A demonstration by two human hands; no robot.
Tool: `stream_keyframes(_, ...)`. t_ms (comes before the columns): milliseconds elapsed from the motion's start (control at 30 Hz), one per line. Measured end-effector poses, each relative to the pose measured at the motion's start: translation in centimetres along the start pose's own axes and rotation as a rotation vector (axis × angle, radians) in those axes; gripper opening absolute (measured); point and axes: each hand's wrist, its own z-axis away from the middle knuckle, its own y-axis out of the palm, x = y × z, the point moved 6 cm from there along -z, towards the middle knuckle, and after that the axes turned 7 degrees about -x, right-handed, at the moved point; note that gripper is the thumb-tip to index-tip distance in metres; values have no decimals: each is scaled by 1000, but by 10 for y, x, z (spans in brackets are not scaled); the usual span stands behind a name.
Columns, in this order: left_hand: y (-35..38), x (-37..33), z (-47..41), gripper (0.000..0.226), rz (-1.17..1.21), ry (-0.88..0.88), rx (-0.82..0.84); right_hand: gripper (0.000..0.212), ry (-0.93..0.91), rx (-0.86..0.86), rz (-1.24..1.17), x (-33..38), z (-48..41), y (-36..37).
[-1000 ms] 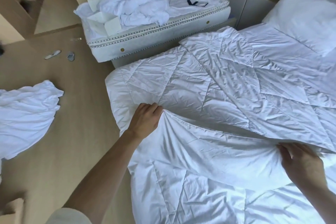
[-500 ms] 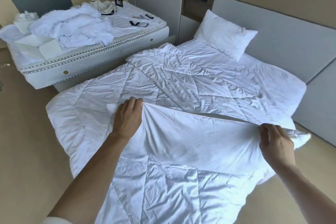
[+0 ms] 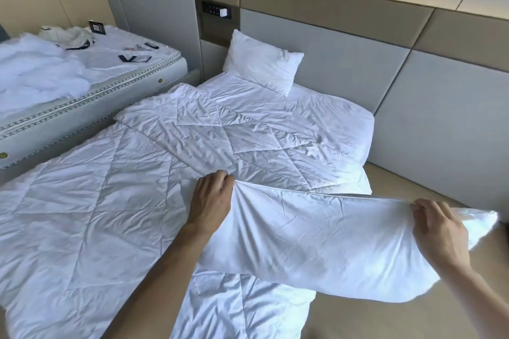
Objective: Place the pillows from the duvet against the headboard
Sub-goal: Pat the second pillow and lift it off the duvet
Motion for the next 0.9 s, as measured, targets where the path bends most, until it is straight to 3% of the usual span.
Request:
stream_keyframes(100,23,-38,-5,12,68,42,15,39,1,11,30,-42,-5,1)
stream_keyframes(267,68,-100,-10,31,105,53,121,36,-53,85,65,-112,-21,23)
stream_keyframes(533,154,-148,-44,17,7,-7,190,11,-129,132,-6,-188,-86,93)
stream_keyframes(633,171,-153,-68,20,13,-136,115,14,-140,127,-61,-192,-122,119)
stream_keyframes(767,192,-122,-129,19,131,-553,-5,7,-200,155,-112,-176,-171,164)
stream_keyframes(833,213,-112,-163,26,153,-488,6,12,-229,195,-165,-159,-188,193)
stream_keyframes(900,247,-121,-177,36,148,-355,150,12,-242,214,-211,-140,-199,219)
